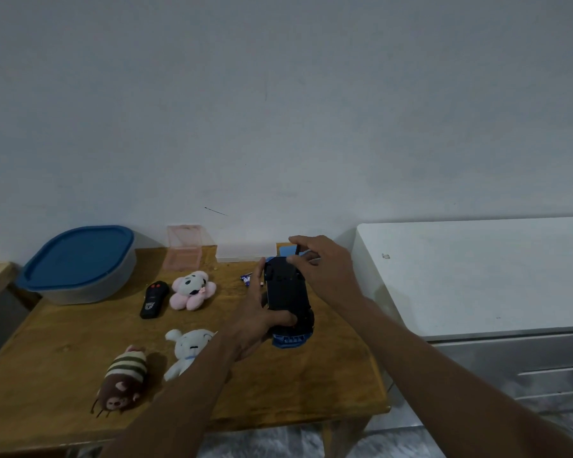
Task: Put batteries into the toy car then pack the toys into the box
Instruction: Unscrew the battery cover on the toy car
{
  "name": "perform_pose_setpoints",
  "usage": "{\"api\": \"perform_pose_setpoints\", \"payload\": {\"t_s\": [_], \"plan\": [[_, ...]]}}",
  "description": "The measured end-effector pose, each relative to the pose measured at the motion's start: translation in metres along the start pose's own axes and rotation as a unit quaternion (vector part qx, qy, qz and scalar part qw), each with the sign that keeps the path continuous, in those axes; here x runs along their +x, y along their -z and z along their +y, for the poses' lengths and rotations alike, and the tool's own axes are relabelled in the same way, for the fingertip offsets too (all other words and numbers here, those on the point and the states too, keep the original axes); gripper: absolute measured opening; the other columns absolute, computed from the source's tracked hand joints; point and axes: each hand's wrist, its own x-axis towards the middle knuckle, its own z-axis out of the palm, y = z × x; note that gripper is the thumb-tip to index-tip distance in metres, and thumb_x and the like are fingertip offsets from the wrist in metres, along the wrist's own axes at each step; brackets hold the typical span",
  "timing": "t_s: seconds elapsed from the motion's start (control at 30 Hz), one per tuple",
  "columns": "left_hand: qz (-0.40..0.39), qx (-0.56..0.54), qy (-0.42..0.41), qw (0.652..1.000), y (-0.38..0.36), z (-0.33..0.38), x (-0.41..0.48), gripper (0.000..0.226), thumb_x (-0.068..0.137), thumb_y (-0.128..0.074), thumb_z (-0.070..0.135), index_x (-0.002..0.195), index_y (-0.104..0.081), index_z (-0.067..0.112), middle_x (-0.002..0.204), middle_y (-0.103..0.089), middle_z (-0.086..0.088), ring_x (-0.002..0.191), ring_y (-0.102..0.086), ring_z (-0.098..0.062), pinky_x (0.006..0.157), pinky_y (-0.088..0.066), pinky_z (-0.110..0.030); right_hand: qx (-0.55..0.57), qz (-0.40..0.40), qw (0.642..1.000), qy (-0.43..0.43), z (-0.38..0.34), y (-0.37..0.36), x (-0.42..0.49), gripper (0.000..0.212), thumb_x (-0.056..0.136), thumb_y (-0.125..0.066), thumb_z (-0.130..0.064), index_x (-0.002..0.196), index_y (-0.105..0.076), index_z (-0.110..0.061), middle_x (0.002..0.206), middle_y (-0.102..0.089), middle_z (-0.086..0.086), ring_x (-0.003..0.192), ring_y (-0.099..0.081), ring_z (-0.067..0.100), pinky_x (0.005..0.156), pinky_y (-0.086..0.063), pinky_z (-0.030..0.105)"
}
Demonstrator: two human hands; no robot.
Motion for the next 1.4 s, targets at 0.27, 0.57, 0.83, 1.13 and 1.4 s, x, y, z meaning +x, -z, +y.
{"api": "perform_pose_setpoints", "payload": {"t_s": [0.27,0.57,0.83,1.13,1.4], "plan": [[0.001,0.001,-0.004,1.000,-0.001,0.002,-0.002,0.120,0.068,-0.068,-0.021,0.140,-0.015,0.060,0.135,-0.050,-0.015,0.111,-0.060,-0.036,0.084,-0.055,-0.048,-0.024,0.011,1.000,0.007,-0.004,-0.001,0.001,0.030,0.088,-0.065,-0.014,0.118,-0.066,-0.011,0.101,-0.067,0.006,0.085,-0.061,0.011,0.079,-0.053,0.016],[0.001,0.009,-0.002,1.000,0.001,0.004,-0.004,0.121,0.068,-0.069,-0.020,0.138,-0.015,0.062,0.132,-0.053,-0.014,0.111,-0.061,-0.035,0.087,-0.054,-0.052,-0.030,0.008,0.999,0.007,-0.006,-0.003,0.002,0.031,0.090,-0.059,-0.004,0.120,-0.065,-0.009,0.103,-0.068,0.006,0.089,-0.057,0.006,0.075,-0.042,-0.001],[0.001,0.002,-0.007,1.000,-0.001,0.003,-0.003,0.119,0.067,-0.069,-0.019,0.138,-0.018,0.061,0.135,-0.051,-0.013,0.112,-0.060,-0.036,0.089,-0.053,-0.054,-0.002,0.024,1.000,-0.010,-0.011,-0.005,0.002,0.029,0.090,-0.062,-0.009,0.119,-0.065,-0.013,0.101,-0.071,0.003,0.085,-0.059,0.002,0.076,-0.043,0.000],[0.010,0.000,-0.007,1.000,0.000,0.004,-0.005,0.120,0.068,-0.069,-0.020,0.140,-0.016,0.059,0.132,-0.053,-0.014,0.110,-0.061,-0.035,0.088,-0.054,-0.052,0.054,0.041,0.995,-0.067,-0.012,-0.007,0.001,0.020,0.088,-0.065,-0.012,0.108,-0.067,-0.016,0.098,-0.069,-0.003,0.085,-0.064,0.008,0.070,-0.051,0.005],[0.018,0.005,0.000,1.000,-0.003,0.002,-0.013,0.119,0.066,-0.069,-0.020,0.140,-0.017,0.058,0.135,-0.050,-0.010,0.113,-0.059,-0.035,0.089,-0.053,-0.055,0.021,0.051,0.998,-0.038,-0.017,-0.011,-0.004,0.015,0.083,-0.071,-0.014,0.096,-0.065,-0.011,0.084,-0.067,-0.002,0.070,-0.061,0.001,0.062,-0.046,0.002]]}}
